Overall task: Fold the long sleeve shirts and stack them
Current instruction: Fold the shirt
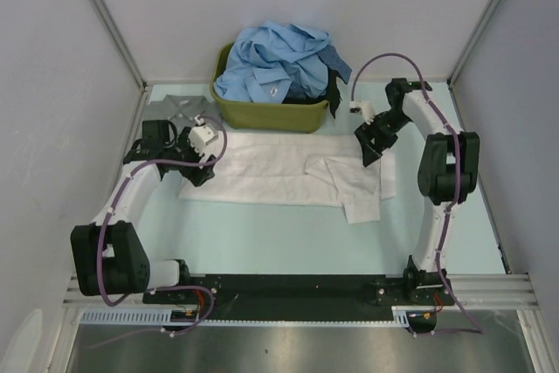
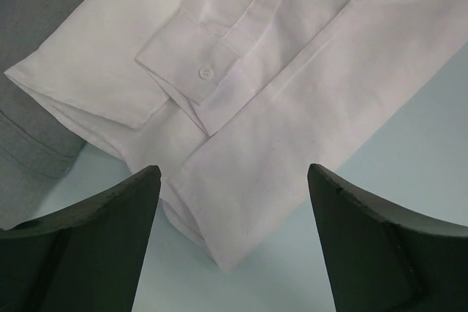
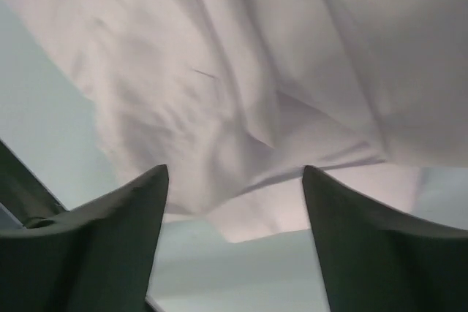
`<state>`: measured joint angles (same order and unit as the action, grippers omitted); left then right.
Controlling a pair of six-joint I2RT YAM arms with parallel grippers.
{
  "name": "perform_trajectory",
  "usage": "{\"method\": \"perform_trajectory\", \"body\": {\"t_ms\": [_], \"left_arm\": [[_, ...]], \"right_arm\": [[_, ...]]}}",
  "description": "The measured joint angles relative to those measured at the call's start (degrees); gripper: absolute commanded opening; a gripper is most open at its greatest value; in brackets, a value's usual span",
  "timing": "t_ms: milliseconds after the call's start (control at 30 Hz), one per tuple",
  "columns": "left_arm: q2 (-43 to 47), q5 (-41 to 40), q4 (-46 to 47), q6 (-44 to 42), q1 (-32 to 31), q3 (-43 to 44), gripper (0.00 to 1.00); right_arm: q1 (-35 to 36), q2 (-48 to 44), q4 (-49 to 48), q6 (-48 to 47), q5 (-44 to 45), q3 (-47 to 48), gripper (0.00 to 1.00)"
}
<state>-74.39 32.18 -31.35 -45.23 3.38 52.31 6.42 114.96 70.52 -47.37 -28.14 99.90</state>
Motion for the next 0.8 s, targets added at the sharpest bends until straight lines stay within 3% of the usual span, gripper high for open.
{"method": "perform_trajectory", "body": {"t_ms": [100,200,267,433,567,800], "left_arm": [[-1.5,0.0,0.0,0.4,-0.2,1.4,0.87],[-1.7,0.7,0.0,0.7,-0.4,1.7,0.87],[-1.7,1.2,0.0,0.8,-1.0,1.7,0.87],[-1.7,2.1,0.0,0.7,-4.6,1.7,0.87],[-1.7,2.6,0.2,0.7,-6.6,1.7,0.86],[-1.6,2.6,0.3,0.8,-6.8,1.6,0.86]], "right_arm": [[-4.5,4.4,0.9,-0.7,-0.6,1.6,0.86],[-6.4,0.5,2.1,-2.8,-0.9,-0.9,0.84],[-5.6,-7.1,0.3,-5.2,-0.9,-7.4,0.82],[-0.8,-29.2,-1.6,-13.5,-1.6,-25.9,0.83],[1.6,-41.3,-6.4,-22.2,-1.1,-42.2,0.84],[15.4,-44.7,-17.0,-29.2,0.7,-54.6,0.78]]}}
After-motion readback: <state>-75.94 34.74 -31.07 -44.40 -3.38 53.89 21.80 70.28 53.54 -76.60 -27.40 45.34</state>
